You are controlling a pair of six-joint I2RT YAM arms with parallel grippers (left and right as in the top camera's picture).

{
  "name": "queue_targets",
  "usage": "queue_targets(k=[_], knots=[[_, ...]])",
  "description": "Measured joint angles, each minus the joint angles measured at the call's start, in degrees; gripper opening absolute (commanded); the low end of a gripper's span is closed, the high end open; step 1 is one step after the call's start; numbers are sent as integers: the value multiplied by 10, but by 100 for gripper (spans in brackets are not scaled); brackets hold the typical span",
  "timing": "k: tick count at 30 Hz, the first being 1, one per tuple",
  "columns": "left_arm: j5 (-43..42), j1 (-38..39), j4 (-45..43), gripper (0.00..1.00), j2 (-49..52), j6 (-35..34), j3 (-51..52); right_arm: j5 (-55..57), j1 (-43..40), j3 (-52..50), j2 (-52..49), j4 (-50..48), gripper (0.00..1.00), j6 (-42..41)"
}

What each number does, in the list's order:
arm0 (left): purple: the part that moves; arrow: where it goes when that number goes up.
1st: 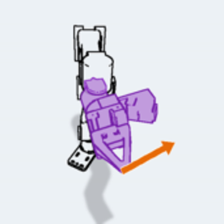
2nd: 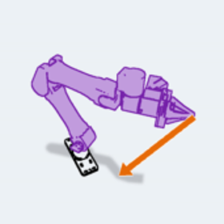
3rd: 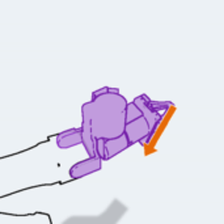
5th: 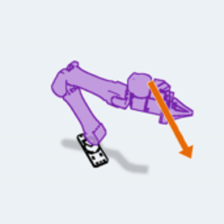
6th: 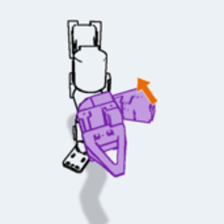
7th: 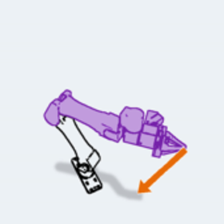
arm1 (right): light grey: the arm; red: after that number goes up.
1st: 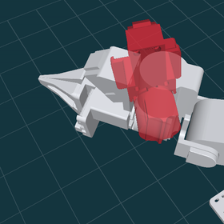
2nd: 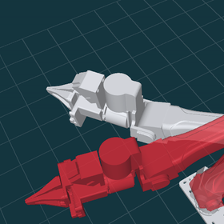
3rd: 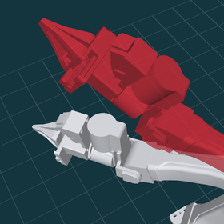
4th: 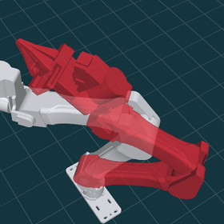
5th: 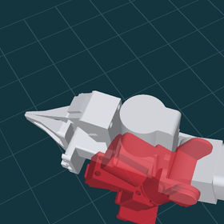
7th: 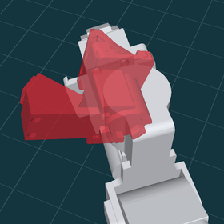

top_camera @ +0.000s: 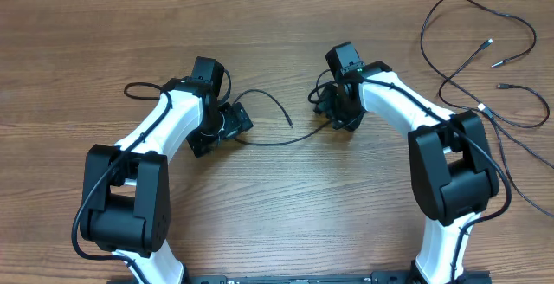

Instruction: Untangle cables

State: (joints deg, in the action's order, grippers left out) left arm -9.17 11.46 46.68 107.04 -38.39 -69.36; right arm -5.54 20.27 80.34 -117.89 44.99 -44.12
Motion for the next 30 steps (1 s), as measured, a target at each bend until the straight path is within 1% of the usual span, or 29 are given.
queue_targets(k=[2,6,10,11,13,16,18,24,25,28,30], knots=[[-2,0,6,100,0,52,-3,0,0,-9,5,-9,57,-5],[3,0,71,99,-1,152,-45,2,0,-18,10,-17,50,-12],[39,0,131,100,-28,203,-96,3,0,-20,10,-22,43,-15],[47,0,141,100,-47,217,-111,3,0,-21,10,-25,40,-16],[57,0,156,100,-87,237,-140,2,0,-24,10,-36,38,-19],[66,0,169,100,-159,254,-175,-2,0,-28,10,-54,36,-22],[69,0,170,99,-204,260,-188,-6,0,-29,10,-68,33,-24],[73,0,178,100,-283,268,-195,-7,0,-34,10,-90,24,-36],[73,0,178,100,-287,268,-195,-7,0,-35,9,-96,21,-37],[74,0,179,100,-292,268,-195,-10,0,-38,7,-110,4,-35],[74,0,179,99,-291,268,-195,-10,0,-39,5,-115,4,-40]])
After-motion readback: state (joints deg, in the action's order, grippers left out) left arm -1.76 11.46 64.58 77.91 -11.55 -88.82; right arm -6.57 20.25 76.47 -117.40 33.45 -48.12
